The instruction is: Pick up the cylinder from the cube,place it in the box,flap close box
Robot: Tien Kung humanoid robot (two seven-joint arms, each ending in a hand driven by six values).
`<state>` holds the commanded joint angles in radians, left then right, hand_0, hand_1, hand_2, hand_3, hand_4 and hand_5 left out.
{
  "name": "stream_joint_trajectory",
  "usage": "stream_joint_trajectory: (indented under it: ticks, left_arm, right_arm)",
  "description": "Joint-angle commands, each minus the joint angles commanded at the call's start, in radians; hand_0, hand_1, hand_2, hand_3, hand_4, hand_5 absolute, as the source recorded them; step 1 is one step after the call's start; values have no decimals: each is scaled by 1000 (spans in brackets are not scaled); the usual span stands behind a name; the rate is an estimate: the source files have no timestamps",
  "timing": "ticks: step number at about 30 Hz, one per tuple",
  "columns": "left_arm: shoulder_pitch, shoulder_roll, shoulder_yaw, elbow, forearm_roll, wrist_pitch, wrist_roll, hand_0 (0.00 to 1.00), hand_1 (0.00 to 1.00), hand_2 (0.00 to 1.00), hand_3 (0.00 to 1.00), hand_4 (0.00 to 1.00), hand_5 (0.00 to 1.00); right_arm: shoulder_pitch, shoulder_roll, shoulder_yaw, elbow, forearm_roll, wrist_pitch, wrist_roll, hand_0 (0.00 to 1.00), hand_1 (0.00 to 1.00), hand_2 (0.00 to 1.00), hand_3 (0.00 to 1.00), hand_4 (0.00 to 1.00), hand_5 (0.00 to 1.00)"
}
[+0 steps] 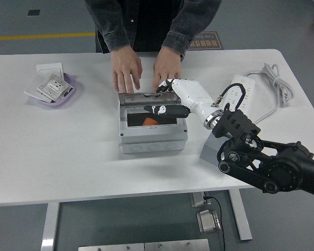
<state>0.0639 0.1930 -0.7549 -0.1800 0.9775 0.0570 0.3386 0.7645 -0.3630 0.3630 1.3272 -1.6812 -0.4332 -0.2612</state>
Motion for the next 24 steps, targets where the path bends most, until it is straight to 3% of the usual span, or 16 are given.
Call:
stream_joint_trajectory:
  ticks: [16,24]
  left_arm:
    - [-2,-2,79,0,-77,3,-18,594,620,557,575,479,300]
    - [-2,-3,76,0,-65,4,-16,594,620,557,574,476,293]
  right_arm:
    - [-47,-25,-4,42,-8,-22,10,623,661,676,629,981,849]
    - [-55,-40,-6,71,-10,-35,11,612,656,675,626,967,851]
